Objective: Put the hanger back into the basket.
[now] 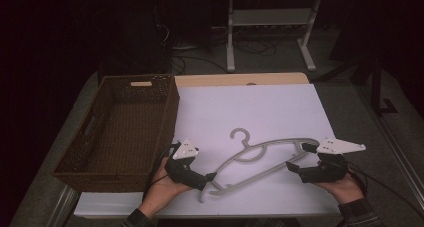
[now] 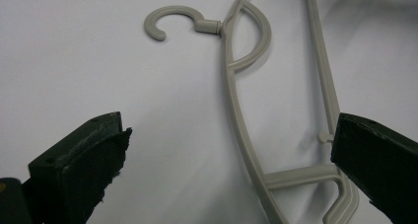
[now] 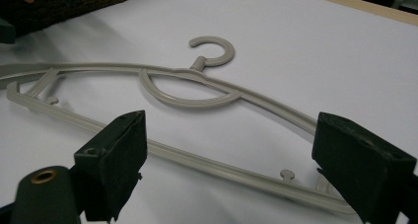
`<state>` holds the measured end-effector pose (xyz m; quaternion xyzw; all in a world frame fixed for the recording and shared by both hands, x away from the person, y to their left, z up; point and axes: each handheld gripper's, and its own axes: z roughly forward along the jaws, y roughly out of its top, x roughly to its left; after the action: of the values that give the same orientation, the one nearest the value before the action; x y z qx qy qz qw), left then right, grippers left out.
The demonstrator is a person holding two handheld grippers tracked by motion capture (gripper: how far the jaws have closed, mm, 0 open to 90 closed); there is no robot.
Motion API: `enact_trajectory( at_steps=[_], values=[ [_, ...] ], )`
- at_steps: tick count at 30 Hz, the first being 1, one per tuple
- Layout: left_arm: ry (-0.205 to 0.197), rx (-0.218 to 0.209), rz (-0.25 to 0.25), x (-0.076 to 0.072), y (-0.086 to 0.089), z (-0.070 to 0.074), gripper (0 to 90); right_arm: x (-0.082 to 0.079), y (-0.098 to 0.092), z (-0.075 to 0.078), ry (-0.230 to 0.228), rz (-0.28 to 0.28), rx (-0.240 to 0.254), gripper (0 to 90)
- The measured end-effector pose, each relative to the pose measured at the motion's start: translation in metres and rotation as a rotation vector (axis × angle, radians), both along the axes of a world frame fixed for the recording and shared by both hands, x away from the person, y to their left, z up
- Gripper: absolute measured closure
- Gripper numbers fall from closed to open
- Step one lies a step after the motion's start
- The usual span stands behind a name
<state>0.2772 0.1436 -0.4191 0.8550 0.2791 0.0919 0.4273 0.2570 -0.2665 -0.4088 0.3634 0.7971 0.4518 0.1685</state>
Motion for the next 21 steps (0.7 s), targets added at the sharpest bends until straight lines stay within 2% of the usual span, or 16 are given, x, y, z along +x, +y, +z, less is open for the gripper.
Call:
enact_trajectory(
  at_steps=[2,3,7,8,14,21],
  values=[
    [0.008,-0.005,-0.004,0.0,0.0,0.0,2.7,0.0,0.0,0.0,0.0,0.002,0.0,12.8],
    [0.012,-0.014,0.0,0.001,0.0,0.001,8.3,0.001,0.0,0.0,0.001,0.005,-0.003,12.7],
    [0.026,-0.01,0.005,0.003,-0.001,0.001,12.5,0.001,0.0,0.0,0.001,0.007,-0.003,12.8],
    [0.042,-0.008,0.003,0.005,-0.003,0.001,14.5,0.002,0.001,0.0,0.0,0.009,-0.004,12.7],
    [0.052,0.033,-0.003,0.013,-0.014,-0.003,22.0,0.004,0.002,0.0,0.001,0.011,-0.006,12.8],
    [0.062,0.061,-0.007,0.023,-0.025,-0.008,36.3,0.004,0.002,0.0,0.005,0.008,-0.009,12.8]
  ],
)
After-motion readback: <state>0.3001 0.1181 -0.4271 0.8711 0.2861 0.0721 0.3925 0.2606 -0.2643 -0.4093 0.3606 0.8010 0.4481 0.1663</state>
